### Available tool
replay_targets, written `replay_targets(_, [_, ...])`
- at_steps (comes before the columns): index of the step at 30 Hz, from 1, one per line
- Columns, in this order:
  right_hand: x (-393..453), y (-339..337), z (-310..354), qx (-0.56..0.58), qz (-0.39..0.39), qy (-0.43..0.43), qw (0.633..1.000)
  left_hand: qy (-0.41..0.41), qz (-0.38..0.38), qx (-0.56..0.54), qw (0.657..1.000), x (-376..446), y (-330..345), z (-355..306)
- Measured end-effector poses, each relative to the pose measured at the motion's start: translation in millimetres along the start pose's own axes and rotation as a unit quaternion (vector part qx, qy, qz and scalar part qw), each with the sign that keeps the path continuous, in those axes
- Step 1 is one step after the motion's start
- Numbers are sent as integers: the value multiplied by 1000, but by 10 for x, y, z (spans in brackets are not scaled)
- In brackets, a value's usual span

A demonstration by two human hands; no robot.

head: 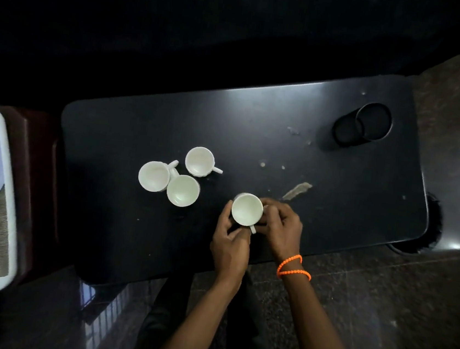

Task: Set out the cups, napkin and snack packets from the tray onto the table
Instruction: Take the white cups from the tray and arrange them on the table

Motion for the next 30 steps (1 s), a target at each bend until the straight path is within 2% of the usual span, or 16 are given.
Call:
replay_targets(8, [-54, -444, -377, 67, -65, 83, 992, 41, 63, 42, 996, -343, 181, 309])
replay_targets(14, [-45, -573, -470, 76, -76, 97, 989, 48, 87, 101, 990, -345, 247, 412])
replay_targets(19, [-62, -561, -487, 64, -71, 86, 992, 55, 84, 100, 990, -280, 239, 490])
replay_targets(22, [-113, -554, -411, -12, -106, 27, 994, 9, 67, 49, 997, -176, 151, 467])
replay_targets(24, [-141, -549, -283, -75, -154, -64, 983, -51, 7, -27, 998, -26, -12, 392])
replay_targets(26, [-152, -454, -103, -88, -181, -141, 969, -93, -58, -114, 987, 141, -231, 260])
replay_targets(28, [-178, -213, 105, -73, -146, -198, 966, -97, -110, -168, 975, 279, -442, 82])
replay_targets(30, [-230, 156, 299, -52, -61, -227, 971, -71, -153, -199, 965, 393, -584, -90])
Point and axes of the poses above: each hand's wrist, its own x-axis towards the middle knuckle, its own y-axis out of the palm, z = x × y, the point moved 1 cm from there along x, towards the middle knuckle, and after that the axes turned 9 degrees about -z, right-handed, at the moved point
